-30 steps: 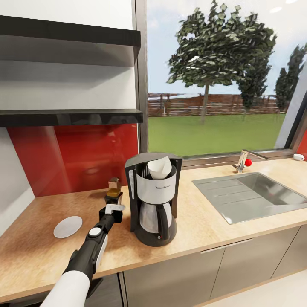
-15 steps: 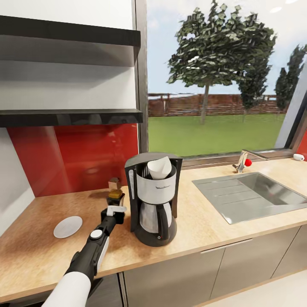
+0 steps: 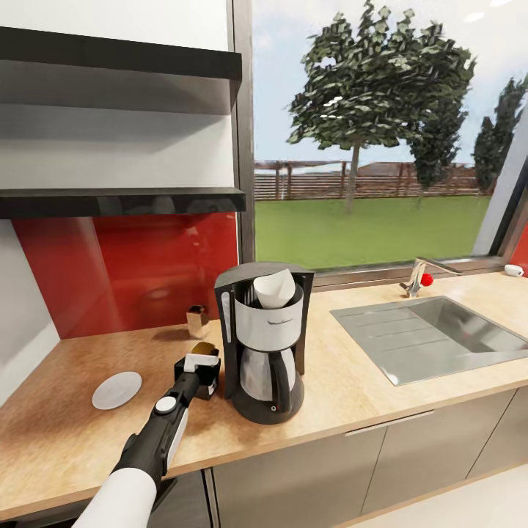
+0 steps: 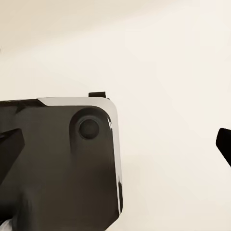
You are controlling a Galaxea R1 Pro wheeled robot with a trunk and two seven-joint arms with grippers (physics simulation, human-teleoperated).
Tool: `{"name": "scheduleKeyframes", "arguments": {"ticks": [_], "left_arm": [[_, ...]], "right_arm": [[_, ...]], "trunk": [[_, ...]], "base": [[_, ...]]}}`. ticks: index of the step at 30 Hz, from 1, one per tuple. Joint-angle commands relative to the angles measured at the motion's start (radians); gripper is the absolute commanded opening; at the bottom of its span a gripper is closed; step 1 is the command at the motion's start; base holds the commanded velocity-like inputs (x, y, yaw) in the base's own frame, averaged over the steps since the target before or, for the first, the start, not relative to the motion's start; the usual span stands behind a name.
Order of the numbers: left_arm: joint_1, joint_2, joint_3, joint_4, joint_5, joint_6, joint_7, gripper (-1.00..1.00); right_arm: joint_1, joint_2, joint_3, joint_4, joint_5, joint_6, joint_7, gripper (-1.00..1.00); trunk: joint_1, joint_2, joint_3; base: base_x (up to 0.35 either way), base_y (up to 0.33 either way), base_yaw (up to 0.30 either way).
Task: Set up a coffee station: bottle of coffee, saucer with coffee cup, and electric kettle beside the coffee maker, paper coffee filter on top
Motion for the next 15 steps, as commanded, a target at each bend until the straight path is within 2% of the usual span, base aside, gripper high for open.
{"name": "scheduleKeyframes", "arguments": {"ticks": [1, 10, 15], "left_arm": [[-0.001, -0.001, 0.008, 0.0, -0.01, -0.005, -0.009, 1.0], [-0.001, -0.001, 0.009, 0.001, -0.01, -0.007, -0.007, 1.0], [-0.001, -0.001, 0.009, 0.001, -0.01, -0.007, -0.006, 1.0]], "right_arm": [[0.0, 0.0, -0.007, 0.001, 0.0, -0.004, 0.001, 1.0], [-0.001, 0.0, -0.007, 0.001, 0.0, -0.004, 0.001, 1.0], [0.0, 0.0, -0.007, 0.001, 0.0, -0.004, 0.001, 1.0]], "trunk": [[0.0, -0.001, 0.0], [0.0, -0.001, 0.0], [0.0, -0.001, 0.0]], "base": [[0.0, 0.0, 0.0], [-0.012, 0.0, 0.0], [-0.273, 0.0, 0.0]]}}
